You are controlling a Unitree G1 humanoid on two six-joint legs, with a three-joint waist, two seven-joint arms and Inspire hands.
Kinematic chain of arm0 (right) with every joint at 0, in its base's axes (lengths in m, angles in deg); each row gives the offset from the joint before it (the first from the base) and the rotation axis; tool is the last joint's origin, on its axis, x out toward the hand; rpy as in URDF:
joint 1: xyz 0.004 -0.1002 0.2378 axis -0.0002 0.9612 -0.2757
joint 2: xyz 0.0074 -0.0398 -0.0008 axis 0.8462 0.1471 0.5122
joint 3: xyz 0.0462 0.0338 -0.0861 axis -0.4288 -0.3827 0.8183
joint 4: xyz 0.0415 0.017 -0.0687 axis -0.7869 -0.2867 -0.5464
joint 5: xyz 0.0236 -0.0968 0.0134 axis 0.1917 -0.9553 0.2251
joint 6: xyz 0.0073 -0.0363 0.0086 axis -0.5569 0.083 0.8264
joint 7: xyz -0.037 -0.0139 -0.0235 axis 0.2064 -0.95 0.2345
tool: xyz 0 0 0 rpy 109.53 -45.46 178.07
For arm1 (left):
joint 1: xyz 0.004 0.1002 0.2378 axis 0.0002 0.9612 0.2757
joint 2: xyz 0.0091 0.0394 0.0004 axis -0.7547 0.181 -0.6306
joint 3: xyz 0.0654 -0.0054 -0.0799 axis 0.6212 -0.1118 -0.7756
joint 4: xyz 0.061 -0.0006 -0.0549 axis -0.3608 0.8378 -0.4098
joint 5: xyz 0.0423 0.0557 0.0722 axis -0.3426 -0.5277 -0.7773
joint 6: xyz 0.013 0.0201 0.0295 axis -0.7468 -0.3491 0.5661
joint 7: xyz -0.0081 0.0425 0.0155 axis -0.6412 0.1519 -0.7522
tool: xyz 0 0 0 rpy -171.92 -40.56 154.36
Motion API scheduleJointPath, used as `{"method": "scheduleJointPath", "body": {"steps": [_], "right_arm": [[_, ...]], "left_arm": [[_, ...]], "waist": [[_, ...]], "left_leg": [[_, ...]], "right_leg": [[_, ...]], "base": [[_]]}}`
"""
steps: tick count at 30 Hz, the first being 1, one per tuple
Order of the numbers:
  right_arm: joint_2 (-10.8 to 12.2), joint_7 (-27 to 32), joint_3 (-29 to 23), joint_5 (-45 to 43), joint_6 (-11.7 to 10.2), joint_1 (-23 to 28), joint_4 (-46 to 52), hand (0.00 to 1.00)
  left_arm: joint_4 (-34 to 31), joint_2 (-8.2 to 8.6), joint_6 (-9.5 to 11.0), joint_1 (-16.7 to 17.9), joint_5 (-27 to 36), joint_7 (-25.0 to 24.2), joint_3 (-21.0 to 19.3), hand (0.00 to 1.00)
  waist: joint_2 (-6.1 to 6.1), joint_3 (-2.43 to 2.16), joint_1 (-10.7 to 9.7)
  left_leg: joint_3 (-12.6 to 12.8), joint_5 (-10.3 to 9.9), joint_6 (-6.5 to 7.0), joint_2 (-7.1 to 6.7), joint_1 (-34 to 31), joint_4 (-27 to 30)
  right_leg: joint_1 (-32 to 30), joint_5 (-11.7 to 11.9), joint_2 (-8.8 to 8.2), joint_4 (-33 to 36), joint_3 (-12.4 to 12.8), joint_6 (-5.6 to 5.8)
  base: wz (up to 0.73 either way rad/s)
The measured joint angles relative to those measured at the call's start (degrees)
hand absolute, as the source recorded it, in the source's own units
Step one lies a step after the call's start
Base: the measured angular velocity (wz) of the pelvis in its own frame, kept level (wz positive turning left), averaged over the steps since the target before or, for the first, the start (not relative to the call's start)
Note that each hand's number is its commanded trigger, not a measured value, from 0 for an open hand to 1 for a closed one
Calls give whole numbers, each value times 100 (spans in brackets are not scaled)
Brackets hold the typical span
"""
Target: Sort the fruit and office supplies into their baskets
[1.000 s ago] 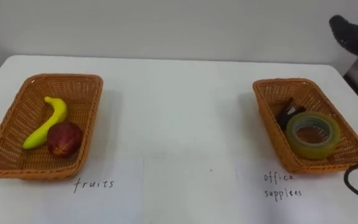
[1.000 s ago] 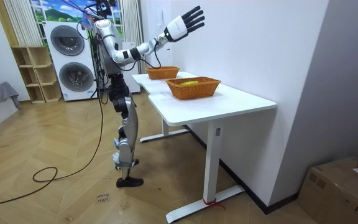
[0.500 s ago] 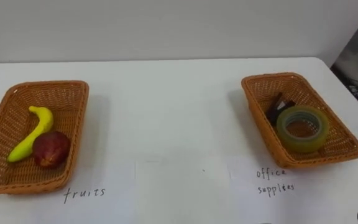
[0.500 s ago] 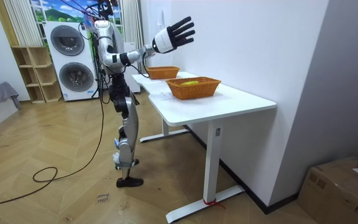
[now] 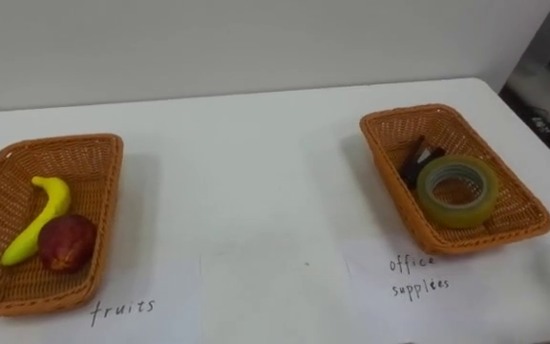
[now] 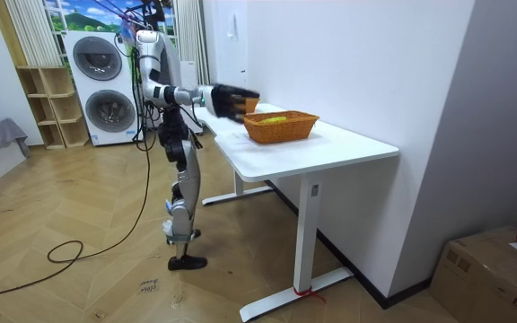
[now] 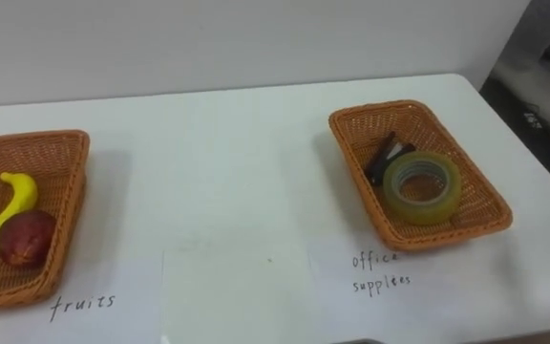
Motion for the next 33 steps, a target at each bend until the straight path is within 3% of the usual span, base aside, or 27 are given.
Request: {"method": "scheduleJointPath", "body": {"steps": [3,6,13,15,19,24,33], "right_arm": [[64,69,-90,1057,-1,42,-502,0],[152,73,-198,1559,-20,45,-917,0],[382,-44,-137,1677,-135,167,-2344,0],[666,-55,-105,1672,-131,299,-2476,0],[848,-71,208,1625,-133,385,-3022,0],[930,-163,678,789,-131,374,-3427,0],[929,-1224,1865,-931,51,324,-4342,0]], "left_arm": [[0,16,2,53,9,-1,-114,0],[6,49,2,57,9,1,-194,0],[7,58,9,29,8,12,-190,0],[33,64,-6,39,9,10,-193,0],[64,128,-4,80,7,-4,-203,0],[67,166,23,69,17,-24,-201,0],[213,242,39,-48,8,-10,-141,0]], "waist": [[20,-7,-48],[31,-1,-49],[45,7,-69],[63,17,-72],[77,25,-55],[125,36,-39],[134,31,203]], "left_leg": [[19,-6,-10,7,15,-7],[61,-20,-12,10,24,-9],[45,-55,-3,5,48,6],[48,-60,-10,7,80,1],[7,-64,-13,3,83,-7],[47,-64,-13,1,87,-11],[33,-70,-16,6,119,-24]], "right_leg": [[53,-10,14,0,74,-14],[62,-15,22,-2,121,-15],[93,-51,13,1,122,2],[90,-75,19,6,131,0],[91,-87,20,6,134,1],[84,-87,22,3,157,1],[105,-88,24,-5,135,0]], "base": [[-3],[-8],[2],[-2],[0],[-1],[0]]}}
